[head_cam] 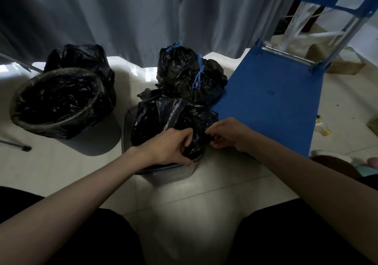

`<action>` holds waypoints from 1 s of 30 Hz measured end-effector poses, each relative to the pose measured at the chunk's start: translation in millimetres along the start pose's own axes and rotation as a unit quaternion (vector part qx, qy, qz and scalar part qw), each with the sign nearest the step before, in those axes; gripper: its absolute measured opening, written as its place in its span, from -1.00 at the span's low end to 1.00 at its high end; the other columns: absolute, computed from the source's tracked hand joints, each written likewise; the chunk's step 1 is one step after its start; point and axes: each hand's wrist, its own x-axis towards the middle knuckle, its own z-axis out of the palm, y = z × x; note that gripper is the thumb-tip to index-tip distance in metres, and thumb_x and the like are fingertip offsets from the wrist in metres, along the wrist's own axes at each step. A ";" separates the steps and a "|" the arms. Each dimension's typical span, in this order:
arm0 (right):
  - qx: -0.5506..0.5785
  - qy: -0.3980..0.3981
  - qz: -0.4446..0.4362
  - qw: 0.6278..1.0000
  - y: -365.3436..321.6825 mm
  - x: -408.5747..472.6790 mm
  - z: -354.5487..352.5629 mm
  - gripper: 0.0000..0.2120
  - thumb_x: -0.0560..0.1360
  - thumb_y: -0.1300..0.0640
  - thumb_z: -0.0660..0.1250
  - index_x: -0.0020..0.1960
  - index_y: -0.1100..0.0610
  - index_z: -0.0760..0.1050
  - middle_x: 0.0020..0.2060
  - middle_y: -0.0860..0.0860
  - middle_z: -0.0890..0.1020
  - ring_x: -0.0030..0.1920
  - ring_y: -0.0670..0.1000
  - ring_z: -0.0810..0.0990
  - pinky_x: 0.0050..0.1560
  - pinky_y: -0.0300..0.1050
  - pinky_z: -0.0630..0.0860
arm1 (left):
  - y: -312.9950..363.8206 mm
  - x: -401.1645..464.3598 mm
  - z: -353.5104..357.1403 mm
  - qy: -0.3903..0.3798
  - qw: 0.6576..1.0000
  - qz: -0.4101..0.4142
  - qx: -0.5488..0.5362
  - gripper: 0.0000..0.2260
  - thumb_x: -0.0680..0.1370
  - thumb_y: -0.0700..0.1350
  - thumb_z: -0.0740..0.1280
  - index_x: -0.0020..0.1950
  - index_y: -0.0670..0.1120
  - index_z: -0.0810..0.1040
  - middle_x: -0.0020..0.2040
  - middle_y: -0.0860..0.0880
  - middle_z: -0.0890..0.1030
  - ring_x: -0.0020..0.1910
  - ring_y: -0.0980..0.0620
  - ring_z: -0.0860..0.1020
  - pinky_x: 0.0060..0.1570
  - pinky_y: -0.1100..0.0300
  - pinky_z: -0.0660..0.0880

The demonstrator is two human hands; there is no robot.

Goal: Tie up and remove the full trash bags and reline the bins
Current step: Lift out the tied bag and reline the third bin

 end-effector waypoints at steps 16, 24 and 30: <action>-0.369 -0.034 -0.082 0.925 38.4 16.7 21.6 -0.94 0.48 0.36 0.33 -0.14 0.26 0.54 -0.39 0.14 0.68 -0.47 -0.02 0.64 -0.40 -0.14 0.62 | 3.7 -40.9 -1.5 -0.095 0.966 0.124 0.207 -0.86 0.36 -0.09 0.38 -0.28 0.05 0.42 -0.29 0.13 0.54 -0.25 0.09 0.49 -0.13 0.34 0.15; -0.516 -0.047 -0.102 0.849 7.0 5.4 22.7 -0.87 0.48 0.26 0.28 -0.26 0.18 0.46 -0.36 0.08 0.56 -0.40 0.11 0.61 -0.28 -0.04 0.61 | -10.3 -75.2 -2.4 -0.059 0.948 0.134 0.284 -0.56 0.45 0.36 0.22 -0.32 0.04 0.57 -0.36 0.18 0.52 -0.18 0.13 0.46 0.03 0.18 0.22; -0.587 0.073 -0.225 0.774 -28.3 -17.2 39.3 -0.82 0.53 0.16 0.28 -0.16 0.21 0.33 -0.24 0.05 0.34 -0.15 0.15 0.41 -0.14 0.00 0.38 | -33.9 -84.9 -41.7 0.051 0.998 -0.022 0.030 -0.90 0.43 -0.13 0.47 -0.14 0.06 0.60 -0.18 0.18 0.59 -0.22 0.19 0.57 -0.14 0.19 0.52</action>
